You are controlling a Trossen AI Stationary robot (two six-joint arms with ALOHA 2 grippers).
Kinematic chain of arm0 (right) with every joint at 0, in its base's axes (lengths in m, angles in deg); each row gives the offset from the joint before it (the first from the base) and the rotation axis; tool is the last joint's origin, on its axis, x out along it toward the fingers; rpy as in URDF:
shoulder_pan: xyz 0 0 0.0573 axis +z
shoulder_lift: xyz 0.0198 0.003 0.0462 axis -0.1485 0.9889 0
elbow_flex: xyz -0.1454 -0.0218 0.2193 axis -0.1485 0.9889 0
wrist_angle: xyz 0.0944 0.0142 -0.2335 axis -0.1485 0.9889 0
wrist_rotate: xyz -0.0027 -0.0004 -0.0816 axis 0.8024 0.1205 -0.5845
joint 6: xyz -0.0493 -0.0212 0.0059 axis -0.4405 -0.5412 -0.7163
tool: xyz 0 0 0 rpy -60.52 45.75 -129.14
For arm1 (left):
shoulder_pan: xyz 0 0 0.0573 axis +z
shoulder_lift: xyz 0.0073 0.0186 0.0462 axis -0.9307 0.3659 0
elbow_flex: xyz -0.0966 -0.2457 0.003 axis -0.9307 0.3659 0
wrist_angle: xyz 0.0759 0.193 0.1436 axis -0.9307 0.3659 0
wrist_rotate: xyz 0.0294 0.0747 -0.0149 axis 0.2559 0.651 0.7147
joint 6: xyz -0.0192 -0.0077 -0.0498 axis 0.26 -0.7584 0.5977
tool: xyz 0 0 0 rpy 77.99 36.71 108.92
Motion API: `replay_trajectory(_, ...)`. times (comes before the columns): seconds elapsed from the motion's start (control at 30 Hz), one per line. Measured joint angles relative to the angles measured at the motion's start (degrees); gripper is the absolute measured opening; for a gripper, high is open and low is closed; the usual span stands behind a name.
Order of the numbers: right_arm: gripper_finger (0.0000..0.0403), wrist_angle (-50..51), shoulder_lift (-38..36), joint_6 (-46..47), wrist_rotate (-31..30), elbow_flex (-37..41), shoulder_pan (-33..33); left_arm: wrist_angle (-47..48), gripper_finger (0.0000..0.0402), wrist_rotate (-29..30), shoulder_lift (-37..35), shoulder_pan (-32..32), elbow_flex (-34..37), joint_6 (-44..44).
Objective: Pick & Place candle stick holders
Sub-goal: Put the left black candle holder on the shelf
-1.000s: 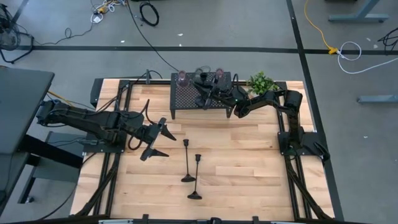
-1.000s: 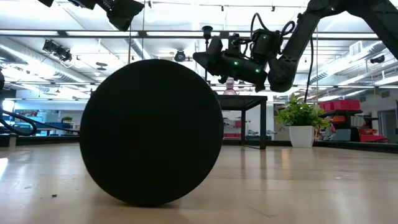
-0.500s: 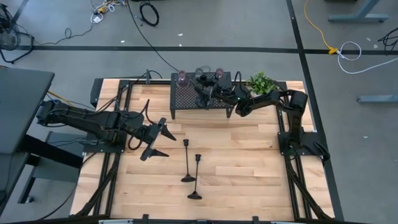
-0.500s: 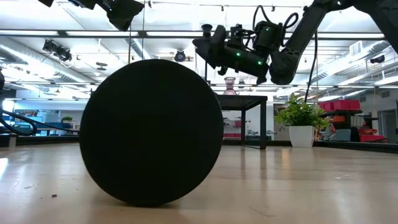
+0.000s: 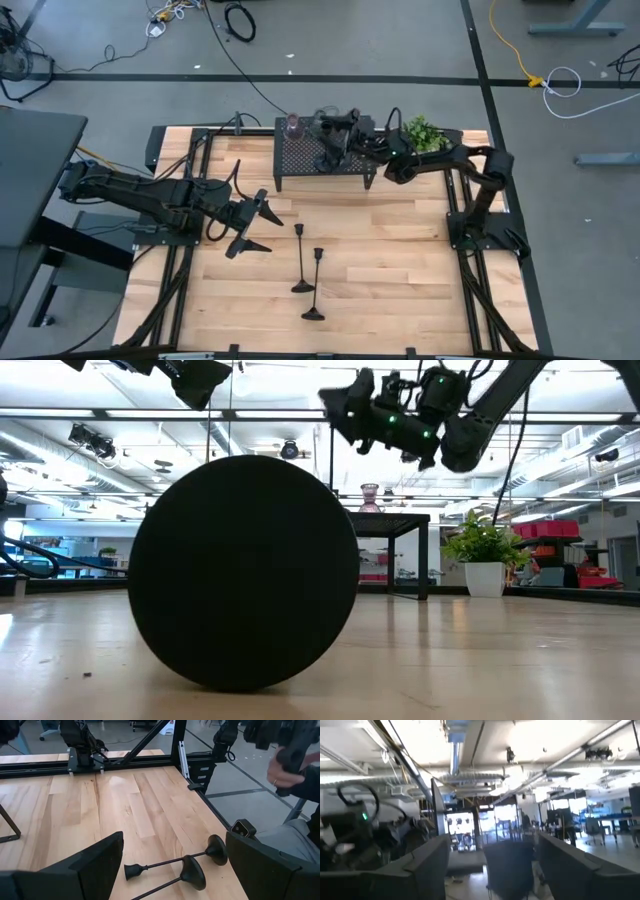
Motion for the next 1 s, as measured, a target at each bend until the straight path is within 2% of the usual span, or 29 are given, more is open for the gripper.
replay_trajectory(0.3,0.0283,11.4,-10.5,-0.8,0.1,0.0,0.9,0.0,0.035,0.0,0.0,0.0,0.0,0.0)
replay_trajectory(0.43,0.0282,20.3,-15.7,-0.8,4.9,0.0,4.0,0.0,0.035,0.0,0.0,0.0,0.0,0.0)
replay_trajectory(0.53,0.0282,27.8,-19.6,-1.8,8.4,0.0,8.5,0.0,0.035,0.0,0.0,0.0,0.0,-0.2)
replay_trajectory(0.67,0.0282,41.0,-23.4,-4.8,8.3,0.0,16.0,0.0,0.035,0.0,0.0,0.0,0.0,-0.3)
replay_trajectory(0.83,0.0282,52.4,-25.1,-4.8,2.5,0.0,26.1,0.0,0.035,0.0,0.0,0.0,0.0,-0.3)
replay_trajectory(1.0,0.0282,54.7,-25.1,-3.4,-1.9,0.0,34.9,0.0,0.035,0.1,0.0,0.0,0.0,3.0)
